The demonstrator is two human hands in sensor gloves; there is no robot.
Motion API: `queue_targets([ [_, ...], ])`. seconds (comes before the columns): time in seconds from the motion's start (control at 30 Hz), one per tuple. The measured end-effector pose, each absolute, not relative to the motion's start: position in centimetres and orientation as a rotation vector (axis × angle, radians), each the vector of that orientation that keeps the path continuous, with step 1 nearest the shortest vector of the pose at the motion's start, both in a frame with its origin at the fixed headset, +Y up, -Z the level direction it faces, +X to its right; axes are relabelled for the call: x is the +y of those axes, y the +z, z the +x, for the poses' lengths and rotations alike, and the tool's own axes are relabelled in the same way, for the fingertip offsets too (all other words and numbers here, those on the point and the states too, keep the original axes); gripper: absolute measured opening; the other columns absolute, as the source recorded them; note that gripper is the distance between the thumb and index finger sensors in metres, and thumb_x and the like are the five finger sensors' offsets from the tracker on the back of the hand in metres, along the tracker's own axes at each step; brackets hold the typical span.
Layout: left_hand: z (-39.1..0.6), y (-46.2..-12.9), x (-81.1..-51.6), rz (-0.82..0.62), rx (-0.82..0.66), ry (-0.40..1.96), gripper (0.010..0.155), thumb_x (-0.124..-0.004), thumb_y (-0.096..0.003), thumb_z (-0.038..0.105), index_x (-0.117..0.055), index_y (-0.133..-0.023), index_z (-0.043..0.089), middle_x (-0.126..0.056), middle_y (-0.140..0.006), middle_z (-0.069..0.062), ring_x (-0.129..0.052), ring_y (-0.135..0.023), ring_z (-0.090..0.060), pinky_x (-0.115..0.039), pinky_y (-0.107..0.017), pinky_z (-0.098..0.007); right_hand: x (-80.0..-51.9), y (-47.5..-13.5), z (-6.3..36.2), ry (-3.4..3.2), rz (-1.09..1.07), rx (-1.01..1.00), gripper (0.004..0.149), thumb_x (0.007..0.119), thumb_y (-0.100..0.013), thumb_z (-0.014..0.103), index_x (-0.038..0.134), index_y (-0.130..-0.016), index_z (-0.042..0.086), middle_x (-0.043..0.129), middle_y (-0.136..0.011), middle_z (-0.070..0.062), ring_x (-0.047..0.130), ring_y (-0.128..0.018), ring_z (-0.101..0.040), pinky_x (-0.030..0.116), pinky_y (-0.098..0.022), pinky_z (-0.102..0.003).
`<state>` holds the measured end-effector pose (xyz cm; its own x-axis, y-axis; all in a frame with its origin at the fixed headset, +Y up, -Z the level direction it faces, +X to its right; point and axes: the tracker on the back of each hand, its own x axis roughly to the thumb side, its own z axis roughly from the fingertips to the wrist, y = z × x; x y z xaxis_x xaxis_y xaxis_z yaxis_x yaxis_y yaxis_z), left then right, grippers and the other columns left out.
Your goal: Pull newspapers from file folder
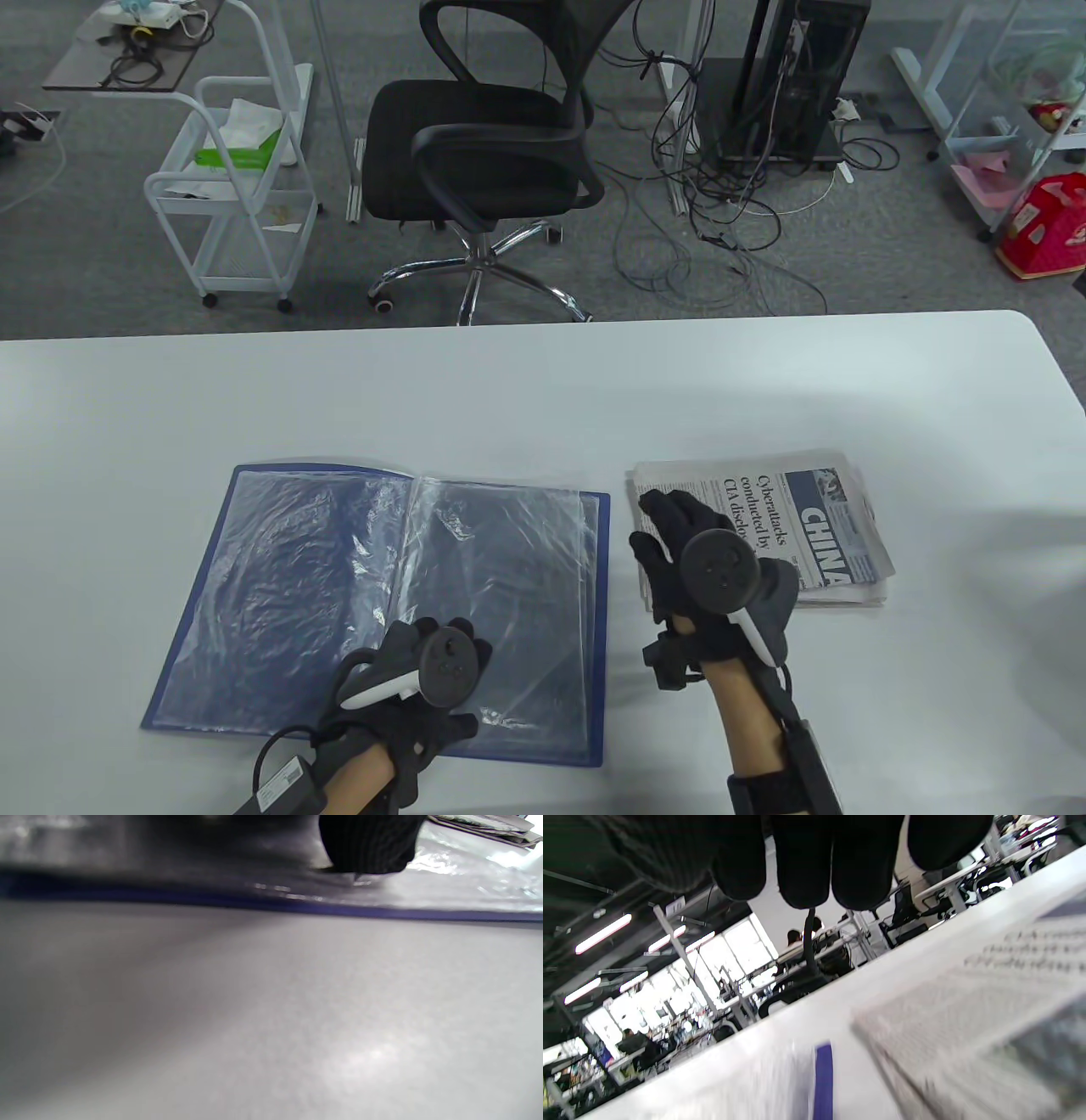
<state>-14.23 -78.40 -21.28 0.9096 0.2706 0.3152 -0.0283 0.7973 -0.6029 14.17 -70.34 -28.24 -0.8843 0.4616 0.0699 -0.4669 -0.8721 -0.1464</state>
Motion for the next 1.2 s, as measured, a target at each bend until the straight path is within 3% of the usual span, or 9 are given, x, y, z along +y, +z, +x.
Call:
queue_targets([
  [0.47,-14.2,-21.1,-78.0,-0.564,-0.432,0.163,0.075,-0.072,-0.0488,0.043,-0.035,-0.112,0.024,-0.019,-0.118,-0.010,-0.022,-0.103,-0.053,-0.034,-0.070,-0.065,-76.4,-28.2,9.7,2.949,0.231,0.225,0.058,0.080,-0.038,0.049,0.071,-0.094,0.038,0.070,-0.108,-0.006,0.075,-0.095,-0.042,0.062,-0.064,-0.065],
  [0.67,-15.1,-21.5,-76.1,-0.407,-0.424,0.210,0.074,-0.073,-0.0484,0.042,-0.043,-0.113,0.022,-0.035,-0.121,-0.014,-0.043,-0.108,-0.054,-0.046,-0.071,-0.066,-77.1,-28.3,9.0,3.030,0.251,0.249,0.055,0.082,-0.038,0.048,0.075,-0.091,0.038,0.071,-0.107,-0.004,0.074,-0.094,-0.040,0.063,-0.064,-0.063],
  [0.9,-19.6,-22.4,-73.7,-0.232,-0.229,0.333,0.072,-0.073,-0.0482,0.043,-0.050,-0.113,0.022,-0.045,-0.122,-0.017,-0.052,-0.108,-0.055,-0.050,-0.071,-0.067,-77.0,-28.4,8.4,3.052,0.242,0.272,0.054,0.082,-0.038,0.047,0.076,-0.090,0.035,0.071,-0.106,-0.006,0.074,-0.093,-0.042,0.062,-0.063,-0.064],
  [1.2,-29.3,-24.3,-76.2,-0.301,0.243,0.463,0.074,-0.072,-0.0484,0.045,-0.049,-0.114,0.021,-0.038,-0.122,-0.020,-0.038,-0.107,-0.058,-0.042,-0.071,-0.069,-76.9,-28.5,8.3,3.061,0.257,0.277,0.053,0.081,-0.039,0.048,0.077,-0.090,0.034,0.072,-0.105,-0.006,0.076,-0.092,-0.042,0.063,-0.063,-0.065],
])
